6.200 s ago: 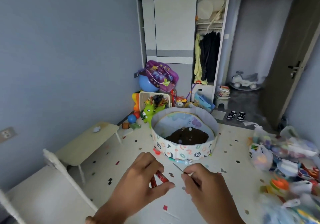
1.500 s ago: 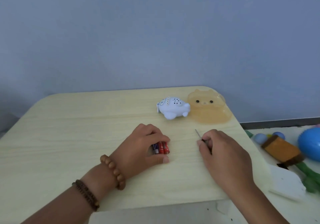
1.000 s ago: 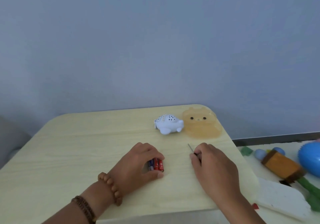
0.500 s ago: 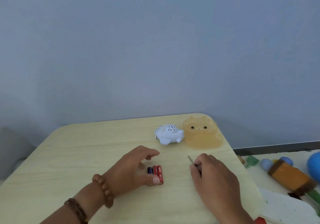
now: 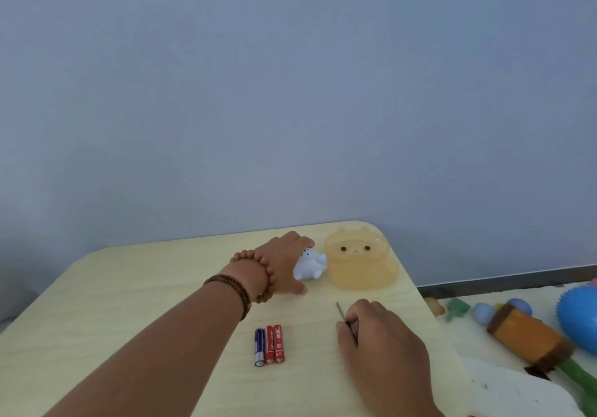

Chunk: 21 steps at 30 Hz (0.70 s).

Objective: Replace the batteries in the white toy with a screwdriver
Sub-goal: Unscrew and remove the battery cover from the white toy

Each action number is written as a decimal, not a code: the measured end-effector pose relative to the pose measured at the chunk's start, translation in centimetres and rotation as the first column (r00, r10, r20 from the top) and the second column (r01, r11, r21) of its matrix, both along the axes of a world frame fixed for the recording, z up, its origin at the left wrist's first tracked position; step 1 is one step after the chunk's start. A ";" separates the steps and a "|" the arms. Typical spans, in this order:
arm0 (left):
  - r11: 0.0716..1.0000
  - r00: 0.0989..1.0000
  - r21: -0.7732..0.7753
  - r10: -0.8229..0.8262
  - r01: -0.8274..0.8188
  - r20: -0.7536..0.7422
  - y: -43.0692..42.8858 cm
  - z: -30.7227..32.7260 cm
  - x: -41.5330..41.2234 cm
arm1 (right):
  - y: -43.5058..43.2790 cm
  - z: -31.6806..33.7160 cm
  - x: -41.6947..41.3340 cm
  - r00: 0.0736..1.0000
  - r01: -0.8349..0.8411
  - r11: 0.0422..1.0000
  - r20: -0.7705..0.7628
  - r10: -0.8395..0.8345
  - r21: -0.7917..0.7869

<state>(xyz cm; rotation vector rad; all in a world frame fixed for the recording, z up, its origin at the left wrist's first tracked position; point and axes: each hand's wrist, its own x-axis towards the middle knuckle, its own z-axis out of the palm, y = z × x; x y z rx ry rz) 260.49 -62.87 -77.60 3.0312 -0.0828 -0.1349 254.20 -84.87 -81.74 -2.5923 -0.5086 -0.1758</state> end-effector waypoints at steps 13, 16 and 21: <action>0.904 0.983 -0.426 0.045 0.036 0.180 -1.2 3.7 -6.5 | 0.1 -0.4 -0.1 0.997 0.012 0.999 0.079 -0.009 -0.036; 0.765 0.987 -0.644 0.108 -0.006 0.119 -2.2 3.0 -7.8 | -0.3 -0.4 -0.4 0.994 0.017 0.997 0.105 -0.009 -0.078; 0.583 0.989 -0.810 0.143 -0.064 0.025 -3.6 3.0 -9.4 | -2.9 -0.3 -0.4 0.994 0.081 0.991 0.085 -0.072 -0.109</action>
